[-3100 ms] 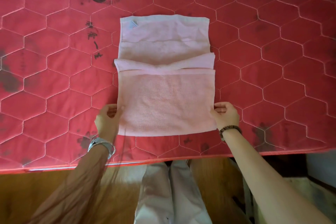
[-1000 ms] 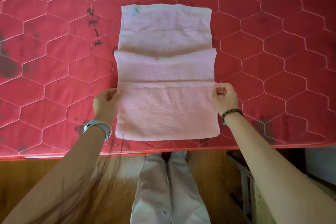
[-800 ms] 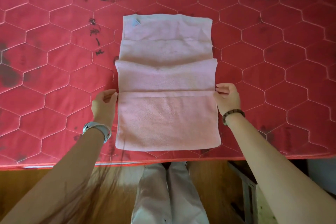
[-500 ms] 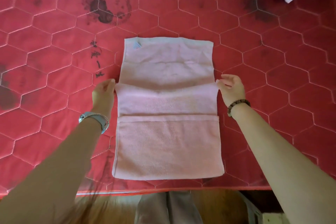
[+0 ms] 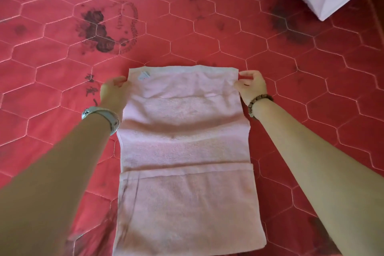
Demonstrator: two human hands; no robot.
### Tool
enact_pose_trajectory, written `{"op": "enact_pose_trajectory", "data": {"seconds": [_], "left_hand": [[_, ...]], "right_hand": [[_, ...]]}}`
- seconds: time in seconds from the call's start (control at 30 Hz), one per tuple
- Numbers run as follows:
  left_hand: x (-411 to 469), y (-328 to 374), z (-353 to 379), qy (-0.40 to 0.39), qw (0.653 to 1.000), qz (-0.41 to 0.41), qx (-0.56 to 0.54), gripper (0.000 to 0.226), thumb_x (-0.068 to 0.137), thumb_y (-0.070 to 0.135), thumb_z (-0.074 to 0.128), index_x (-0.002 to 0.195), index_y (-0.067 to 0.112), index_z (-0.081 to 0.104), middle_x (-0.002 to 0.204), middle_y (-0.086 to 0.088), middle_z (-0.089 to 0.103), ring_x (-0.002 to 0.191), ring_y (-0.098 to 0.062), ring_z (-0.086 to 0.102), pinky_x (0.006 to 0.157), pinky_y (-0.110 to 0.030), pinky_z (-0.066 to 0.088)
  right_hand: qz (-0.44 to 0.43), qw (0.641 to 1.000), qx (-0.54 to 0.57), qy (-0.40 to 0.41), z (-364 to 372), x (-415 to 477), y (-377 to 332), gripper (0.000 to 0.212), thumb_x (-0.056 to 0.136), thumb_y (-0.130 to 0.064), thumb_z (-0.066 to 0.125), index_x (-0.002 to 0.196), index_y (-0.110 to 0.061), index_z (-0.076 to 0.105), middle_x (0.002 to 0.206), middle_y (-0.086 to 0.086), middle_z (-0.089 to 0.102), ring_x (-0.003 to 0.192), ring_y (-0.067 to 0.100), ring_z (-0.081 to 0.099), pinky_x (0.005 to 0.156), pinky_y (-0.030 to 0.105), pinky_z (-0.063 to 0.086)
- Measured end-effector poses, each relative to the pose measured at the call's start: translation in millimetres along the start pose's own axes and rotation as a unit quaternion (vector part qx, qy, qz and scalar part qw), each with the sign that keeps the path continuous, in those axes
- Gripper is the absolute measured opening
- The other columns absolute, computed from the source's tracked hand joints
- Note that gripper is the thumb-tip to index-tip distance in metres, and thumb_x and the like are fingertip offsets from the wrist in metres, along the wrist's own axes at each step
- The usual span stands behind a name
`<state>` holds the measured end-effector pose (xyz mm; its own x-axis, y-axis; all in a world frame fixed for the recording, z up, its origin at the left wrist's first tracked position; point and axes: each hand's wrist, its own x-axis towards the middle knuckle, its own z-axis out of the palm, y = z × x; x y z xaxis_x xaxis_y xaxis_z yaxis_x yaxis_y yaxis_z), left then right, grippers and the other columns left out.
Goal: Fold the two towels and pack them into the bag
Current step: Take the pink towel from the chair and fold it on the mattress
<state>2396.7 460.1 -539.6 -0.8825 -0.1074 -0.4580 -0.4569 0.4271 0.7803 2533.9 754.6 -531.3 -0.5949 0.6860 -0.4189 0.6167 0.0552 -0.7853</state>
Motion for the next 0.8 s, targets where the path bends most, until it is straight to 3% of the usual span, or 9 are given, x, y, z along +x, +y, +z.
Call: {"op": "enact_pose_trajectory", "data": {"seconds": [0.07,0.17,0.27,0.33,0.4,0.53,0.6,0.7,0.8], "left_hand": [[7,6,3,-0.001,1.0,0.003,-0.005,0.039,0.092,0.01,0.063,0.13,0.009,0.063,0.105,-0.001,0.067,0.085,-0.013,0.061,0.067,-0.015,0.048],[16,11,5,-0.004,1.0,0.009,0.004,0.037,0.092,0.009,0.065,0.129,0.01,0.063,0.105,-0.001,0.07,0.078,-0.008,0.062,0.063,-0.014,0.05],[14,15,6,-0.014,0.999,0.036,0.007,0.025,0.094,0.011,0.065,0.118,0.013,0.068,0.086,0.004,0.067,0.071,-0.008,0.058,0.058,-0.012,0.05],[9,17,1,-0.02,0.998,0.063,0.013,0.009,0.095,0.015,0.064,0.098,0.018,0.072,0.08,0.0,0.062,0.067,-0.014,0.05,0.054,-0.017,0.043],[5,23,-6,-0.02,0.995,0.096,0.026,0.02,0.096,0.018,0.064,0.077,0.026,0.066,0.073,-0.004,0.053,0.059,-0.013,0.039,0.048,-0.02,0.034],[3,44,-22,0.023,0.992,0.124,0.003,0.005,0.095,0.016,0.065,0.095,0.018,0.069,0.068,0.007,0.052,0.054,-0.006,0.038,0.045,-0.012,0.036],[1,53,-31,0.019,0.991,0.134,0.003,0.004,0.094,0.02,0.067,0.092,0.02,0.071,0.067,0.009,0.05,0.053,-0.005,0.036,0.045,-0.013,0.033],[-13,65,-47,-0.013,0.99,0.144,0.003,0.017,0.095,0.021,0.066,0.082,0.031,0.065,0.065,0.005,0.049,0.05,-0.007,0.036,0.041,-0.014,0.032],[-39,63,-59,-0.045,0.991,0.128,-0.014,0.018,0.098,0.016,0.061,0.085,0.027,0.063,0.065,0.007,0.063,0.05,-0.002,0.057,0.052,-0.012,0.05]], "right_hand": [[0.003,1.0,0.007,0.008,3,7,-5,0.031,0.088,-0.012,0.066,0.117,-0.016,0.057,0.091,-0.016,0.056,0.075,-0.003,0.055,0.049,0.006,0.042],[-0.006,1.0,0.004,0.026,8,16,-7,0.03,0.086,-0.011,0.068,0.112,-0.017,0.057,0.09,-0.015,0.057,0.084,0.005,0.06,0.069,0.018,0.052],[-0.017,0.999,-0.014,0.03,8,20,-8,0.034,0.086,-0.007,0.068,0.116,-0.018,0.056,0.096,-0.007,0.064,0.094,0.013,0.064,0.081,0.03,0.057],[-0.026,0.999,-0.022,0.024,5,19,-10,0.039,0.087,-0.007,0.068,0.123,-0.016,0.059,0.105,-0.004,0.065,0.097,0.012,0.063,0.082,0.027,0.054],[-0.057,0.997,-0.04,0.026,0,16,-15,0.034,0.088,-0.007,0.067,0.121,-0.011,0.065,0.109,-0.002,0.066,0.098,0.01,0.06,0.087,0.024,0.052],[-0.087,0.994,-0.023,0.068,-13,9,-32,0.019,0.088,-0.01,0.069,0.106,-0.006,0.072,0.096,-0.001,0.067,0.087,0.007,0.058,0.068,0.002,0.045],[-0.099,0.991,-0.015,0.087,-21,6,-43,0.018,0.088,-0.013,0.07,0.104,-0.007,0.072,0.091,-0.004,0.066,0.081,0.005,0.057,0.062,0.0,0.042],[-0.116,0.99,-0.022,0.08,-33,-6,-57,0.009,0.087,-0.017,0.071,0.096,-0.017,0.07,0.077,-0.014,0.056,0.069,-0.002,0.049,0.064,0.005,0.042],[-0.108,0.993,-0.005,0.049,-42,-26,-58,0.005,0.087,-0.019,0.07,0.09,-0.022,0.069,0.076,-0.006,0.058,0.07,0.011,0.055,0.068,0.028,0.055]]}}
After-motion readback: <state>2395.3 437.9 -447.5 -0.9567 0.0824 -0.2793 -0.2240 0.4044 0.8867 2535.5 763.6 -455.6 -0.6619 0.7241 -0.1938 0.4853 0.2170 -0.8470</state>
